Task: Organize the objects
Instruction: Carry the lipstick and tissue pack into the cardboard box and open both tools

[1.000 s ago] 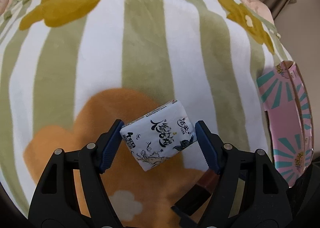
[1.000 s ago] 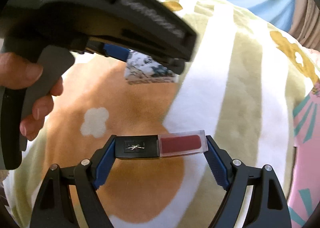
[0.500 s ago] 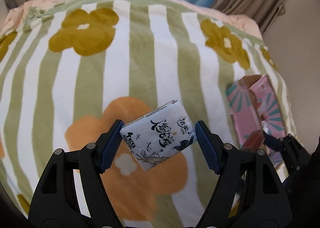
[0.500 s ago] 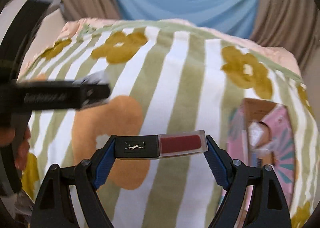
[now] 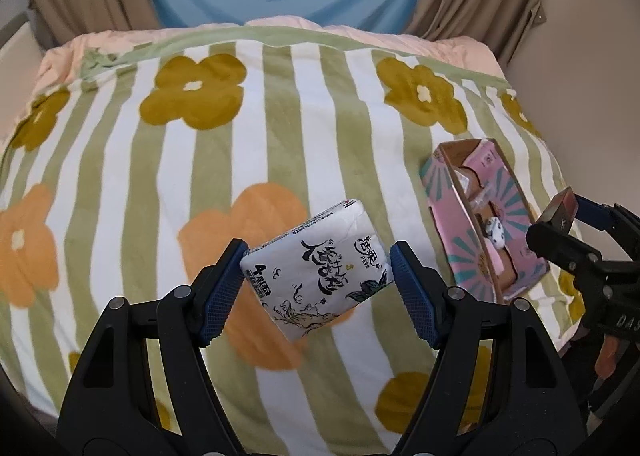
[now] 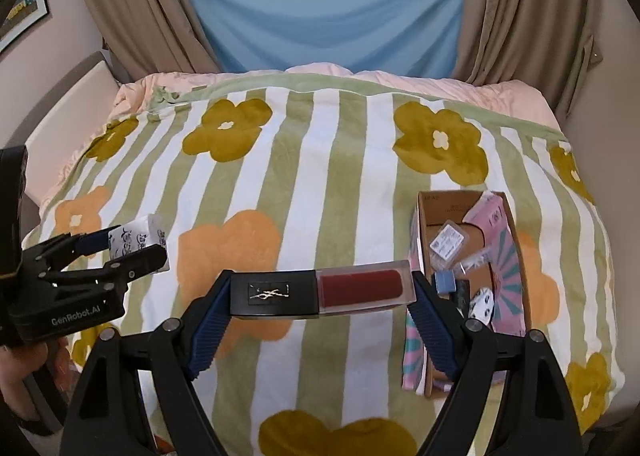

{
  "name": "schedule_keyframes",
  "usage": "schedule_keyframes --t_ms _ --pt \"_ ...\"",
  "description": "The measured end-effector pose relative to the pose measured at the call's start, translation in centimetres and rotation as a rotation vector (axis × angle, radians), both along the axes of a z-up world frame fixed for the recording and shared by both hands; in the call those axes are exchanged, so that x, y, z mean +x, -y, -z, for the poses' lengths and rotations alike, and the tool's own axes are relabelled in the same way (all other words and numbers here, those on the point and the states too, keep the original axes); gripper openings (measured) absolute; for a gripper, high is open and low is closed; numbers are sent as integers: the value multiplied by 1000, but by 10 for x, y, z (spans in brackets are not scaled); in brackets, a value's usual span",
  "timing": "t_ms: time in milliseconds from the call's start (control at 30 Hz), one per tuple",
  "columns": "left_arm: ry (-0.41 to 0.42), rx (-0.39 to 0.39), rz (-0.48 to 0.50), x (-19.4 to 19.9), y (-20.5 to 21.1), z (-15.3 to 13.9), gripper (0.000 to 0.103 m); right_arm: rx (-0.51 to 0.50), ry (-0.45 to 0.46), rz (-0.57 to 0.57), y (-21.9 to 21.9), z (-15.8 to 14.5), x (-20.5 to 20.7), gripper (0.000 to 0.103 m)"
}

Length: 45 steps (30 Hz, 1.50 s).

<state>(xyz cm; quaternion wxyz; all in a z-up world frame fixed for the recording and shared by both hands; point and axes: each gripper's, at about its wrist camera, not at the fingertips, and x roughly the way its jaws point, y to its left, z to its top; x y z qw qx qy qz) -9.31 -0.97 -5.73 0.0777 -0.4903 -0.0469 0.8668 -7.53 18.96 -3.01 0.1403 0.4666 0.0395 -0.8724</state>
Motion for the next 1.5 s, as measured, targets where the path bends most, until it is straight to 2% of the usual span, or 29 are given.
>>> schedule_keyframes --t_ms 133,200,533,767,967,1233,1500 --pt "-1 17 -19 21 -1 -5 71 -18 6 3 -6 1 14 81" --pt "-7 -5 -10 26 -4 -9 71 -22 4 11 -10 2 16 81" --pt "-48 -24 39 22 -26 -25 71 -46 -13 77 -42 -5 16 81" --pt "-75 -4 128 -2 -72 -39 71 -32 -17 172 -90 -8 13 81" --pt "-75 21 211 -24 -124 -40 71 -6 4 245 -135 -1 13 81" --pt "-45 32 320 -54 -201 -21 71 18 64 292 -182 29 5 81" --pt "17 21 401 -90 -275 30 71 49 124 243 -206 82 -14 81"
